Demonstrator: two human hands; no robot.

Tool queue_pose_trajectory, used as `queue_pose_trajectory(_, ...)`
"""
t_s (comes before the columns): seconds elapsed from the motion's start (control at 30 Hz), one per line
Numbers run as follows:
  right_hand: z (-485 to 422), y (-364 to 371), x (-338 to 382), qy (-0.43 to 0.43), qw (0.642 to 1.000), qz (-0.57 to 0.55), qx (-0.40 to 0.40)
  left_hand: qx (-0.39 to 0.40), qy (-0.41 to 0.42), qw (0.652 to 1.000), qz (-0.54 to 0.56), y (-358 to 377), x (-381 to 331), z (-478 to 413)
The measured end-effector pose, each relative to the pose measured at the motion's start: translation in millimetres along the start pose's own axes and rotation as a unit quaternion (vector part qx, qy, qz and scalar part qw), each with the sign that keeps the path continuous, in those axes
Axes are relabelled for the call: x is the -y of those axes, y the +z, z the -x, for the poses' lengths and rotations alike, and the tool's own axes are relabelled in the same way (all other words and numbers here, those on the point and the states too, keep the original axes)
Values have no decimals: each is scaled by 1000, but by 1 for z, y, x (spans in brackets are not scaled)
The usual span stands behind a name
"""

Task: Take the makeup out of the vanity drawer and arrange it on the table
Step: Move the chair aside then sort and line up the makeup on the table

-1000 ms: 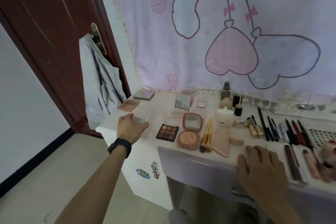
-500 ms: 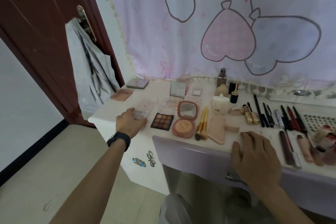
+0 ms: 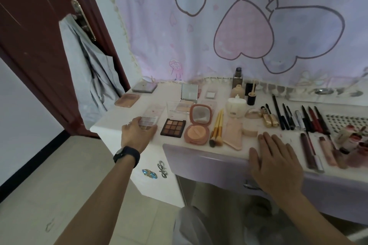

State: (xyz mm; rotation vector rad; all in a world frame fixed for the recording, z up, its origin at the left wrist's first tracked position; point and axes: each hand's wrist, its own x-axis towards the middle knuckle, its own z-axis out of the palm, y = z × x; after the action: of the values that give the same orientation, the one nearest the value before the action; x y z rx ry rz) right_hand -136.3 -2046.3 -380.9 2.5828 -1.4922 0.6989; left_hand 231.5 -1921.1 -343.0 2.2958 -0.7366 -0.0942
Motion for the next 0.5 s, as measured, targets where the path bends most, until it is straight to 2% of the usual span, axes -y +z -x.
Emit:
queue_pose_trajectory(0.13,1,1,1,7,1000,11,12,-15,21,999,-23,3,3,-1)
queue_pose_trajectory(0.23,0,2,1,17,1000,13,14,-34,5,998,46,-2,2,-12)
queue_pose_trajectory(0.3,-1,4,2,23,999,22,17,-46,4,998,50,-10,3,-27)
queue_pose_trajectory(0.4,-2,6,3,23,999,30,15,-37,7,999,-32,-23,3,-55)
queue_pose_trajectory(0.5,-3,8,3,19,999,27,0,13,19,989,-146,-27,6,-86)
